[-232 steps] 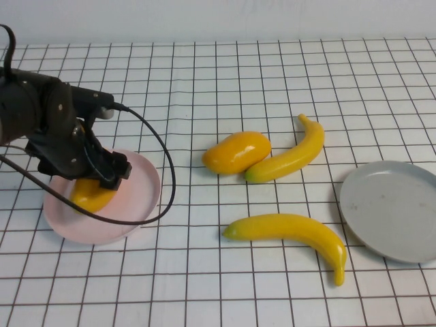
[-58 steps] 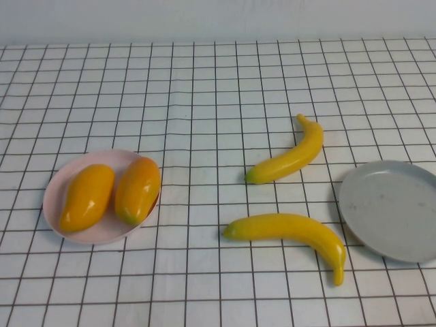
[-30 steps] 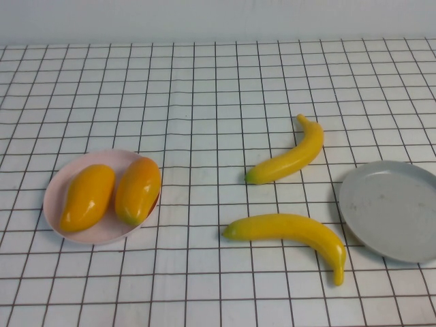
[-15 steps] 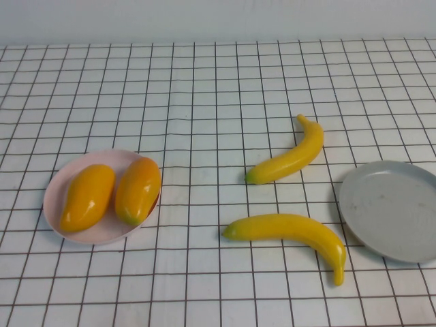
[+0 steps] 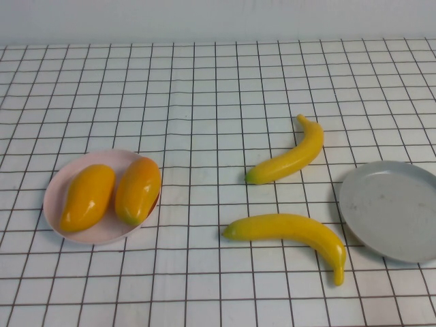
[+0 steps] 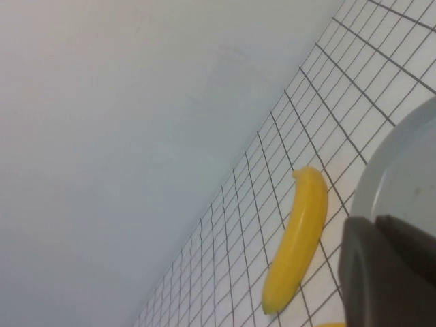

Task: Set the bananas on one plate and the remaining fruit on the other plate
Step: Put another type of fruit in the right plate

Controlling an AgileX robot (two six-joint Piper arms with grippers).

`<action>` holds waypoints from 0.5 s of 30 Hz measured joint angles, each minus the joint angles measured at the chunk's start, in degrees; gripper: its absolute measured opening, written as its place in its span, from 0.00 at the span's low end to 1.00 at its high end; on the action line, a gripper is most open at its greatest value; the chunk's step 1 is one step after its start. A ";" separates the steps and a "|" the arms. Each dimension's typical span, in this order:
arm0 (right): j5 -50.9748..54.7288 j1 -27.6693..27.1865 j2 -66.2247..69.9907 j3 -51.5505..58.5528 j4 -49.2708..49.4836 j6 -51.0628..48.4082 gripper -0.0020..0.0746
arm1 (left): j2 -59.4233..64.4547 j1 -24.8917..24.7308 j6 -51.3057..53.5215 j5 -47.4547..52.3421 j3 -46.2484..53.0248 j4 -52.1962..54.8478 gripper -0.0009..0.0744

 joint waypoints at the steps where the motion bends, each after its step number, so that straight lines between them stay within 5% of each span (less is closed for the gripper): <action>1: -0.16 0.00 0.00 0.00 0.27 0.00 0.01 | 0.00 0.00 0.00 0.00 0.00 0.00 0.01; 15: 10.51 0.00 0.59 -1.52 -3.23 -1.10 0.01 | 0.00 0.00 -0.22 0.00 0.00 0.00 0.01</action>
